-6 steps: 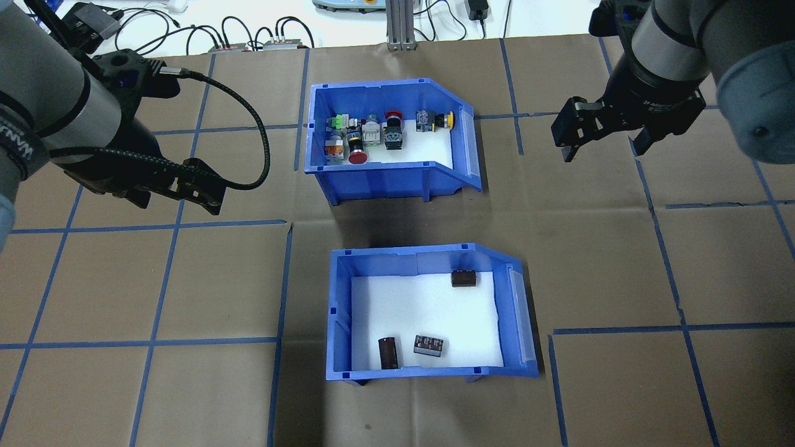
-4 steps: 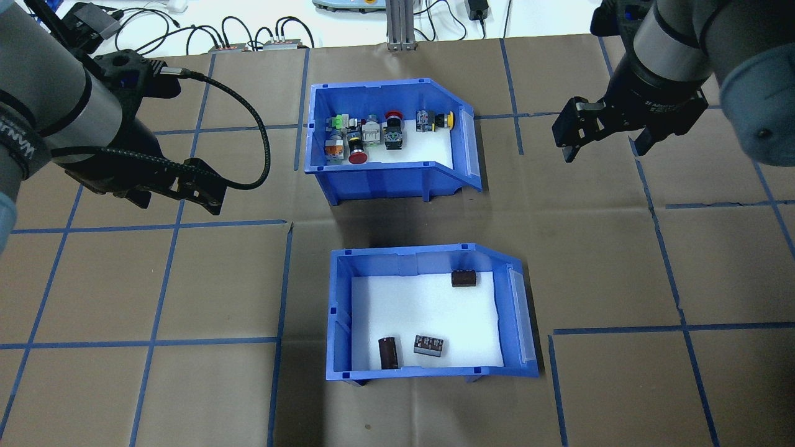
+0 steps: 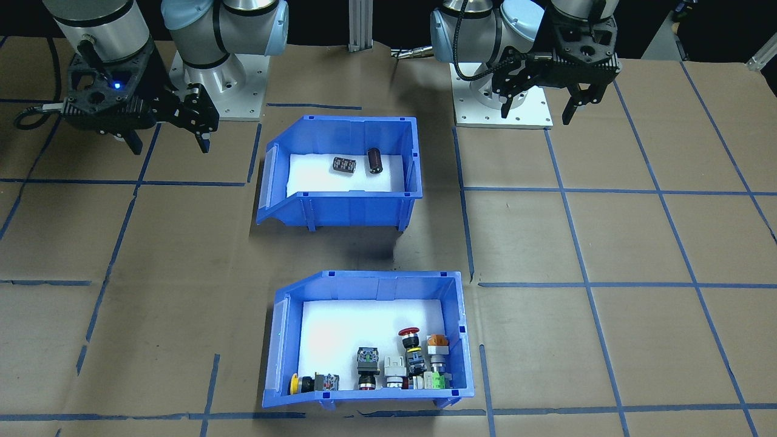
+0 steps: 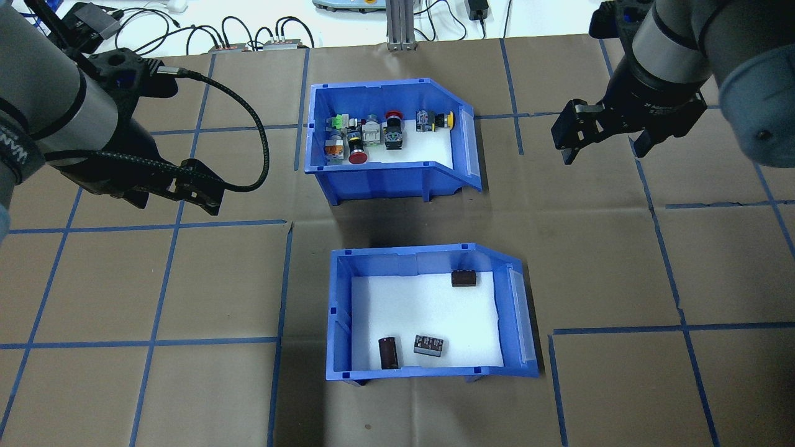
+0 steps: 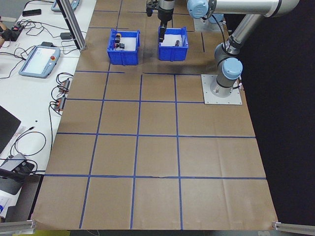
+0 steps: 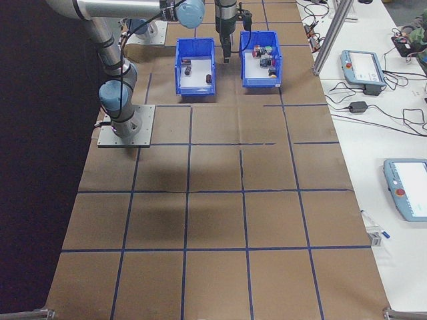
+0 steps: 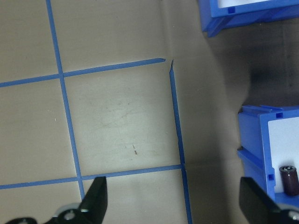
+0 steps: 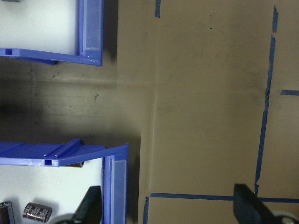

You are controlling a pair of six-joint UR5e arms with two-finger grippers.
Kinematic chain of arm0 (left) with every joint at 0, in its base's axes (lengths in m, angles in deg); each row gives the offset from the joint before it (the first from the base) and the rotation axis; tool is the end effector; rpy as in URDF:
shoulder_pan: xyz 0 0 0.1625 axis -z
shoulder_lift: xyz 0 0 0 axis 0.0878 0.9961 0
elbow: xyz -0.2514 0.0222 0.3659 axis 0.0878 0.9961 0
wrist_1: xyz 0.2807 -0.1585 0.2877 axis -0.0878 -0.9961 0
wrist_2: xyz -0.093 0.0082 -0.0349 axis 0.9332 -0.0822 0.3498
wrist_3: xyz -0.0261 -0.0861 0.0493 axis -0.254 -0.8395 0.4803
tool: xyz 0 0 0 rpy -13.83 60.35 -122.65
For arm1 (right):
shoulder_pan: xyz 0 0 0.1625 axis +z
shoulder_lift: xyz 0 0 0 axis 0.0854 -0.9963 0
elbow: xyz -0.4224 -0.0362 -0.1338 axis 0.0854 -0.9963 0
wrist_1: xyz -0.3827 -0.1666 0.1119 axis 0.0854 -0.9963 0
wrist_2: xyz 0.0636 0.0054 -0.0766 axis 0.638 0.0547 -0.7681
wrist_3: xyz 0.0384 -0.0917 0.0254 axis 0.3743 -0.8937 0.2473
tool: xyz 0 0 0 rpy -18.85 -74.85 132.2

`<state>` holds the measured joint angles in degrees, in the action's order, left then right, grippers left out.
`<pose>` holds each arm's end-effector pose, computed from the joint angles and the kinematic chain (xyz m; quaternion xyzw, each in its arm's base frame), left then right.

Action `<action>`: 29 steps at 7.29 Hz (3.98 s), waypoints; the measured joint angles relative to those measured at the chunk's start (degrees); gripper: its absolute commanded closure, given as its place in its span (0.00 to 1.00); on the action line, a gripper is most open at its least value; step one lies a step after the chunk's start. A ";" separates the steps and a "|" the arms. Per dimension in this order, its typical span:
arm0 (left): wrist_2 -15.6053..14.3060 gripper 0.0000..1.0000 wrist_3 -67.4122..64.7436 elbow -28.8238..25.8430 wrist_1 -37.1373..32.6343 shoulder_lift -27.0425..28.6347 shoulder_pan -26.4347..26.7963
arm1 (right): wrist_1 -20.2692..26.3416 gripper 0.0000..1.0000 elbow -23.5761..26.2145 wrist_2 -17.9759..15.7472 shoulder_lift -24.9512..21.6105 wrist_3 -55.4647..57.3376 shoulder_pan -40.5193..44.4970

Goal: Place battery box in front

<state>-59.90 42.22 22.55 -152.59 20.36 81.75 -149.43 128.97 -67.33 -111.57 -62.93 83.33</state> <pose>-0.1087 -0.4165 0.5107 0.0673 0.9968 -0.0423 0.0118 0.1183 -0.4869 0.4958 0.0324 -0.9993 0.0192 0.0017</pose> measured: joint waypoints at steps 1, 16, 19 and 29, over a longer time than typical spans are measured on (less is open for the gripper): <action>-0.64 0.00 0.08 0.89 0.15 -0.17 -0.12 | 0.18 0.00 -0.19 -0.10 0.56 -1.80 0.01; 5.76 0.02 -86.22 10.91 4.46 2.03 20.14 | -1.23 0.00 -33.82 0.52 40.22 -62.24 26.66; 5.97 0.02 -109.40 16.03 11.08 2.23 27.08 | -12.01 0.00 -25.77 0.22 40.85 -63.27 26.84; 6.13 0.07 -134.75 23.71 31.23 11.50 37.69 | -15.28 0.93 -22.33 0.39 38.28 -60.57 25.67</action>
<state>-53.77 -92.53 46.26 -121.36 31.87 119.44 -164.72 106.64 -66.94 -73.29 -123.51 109.00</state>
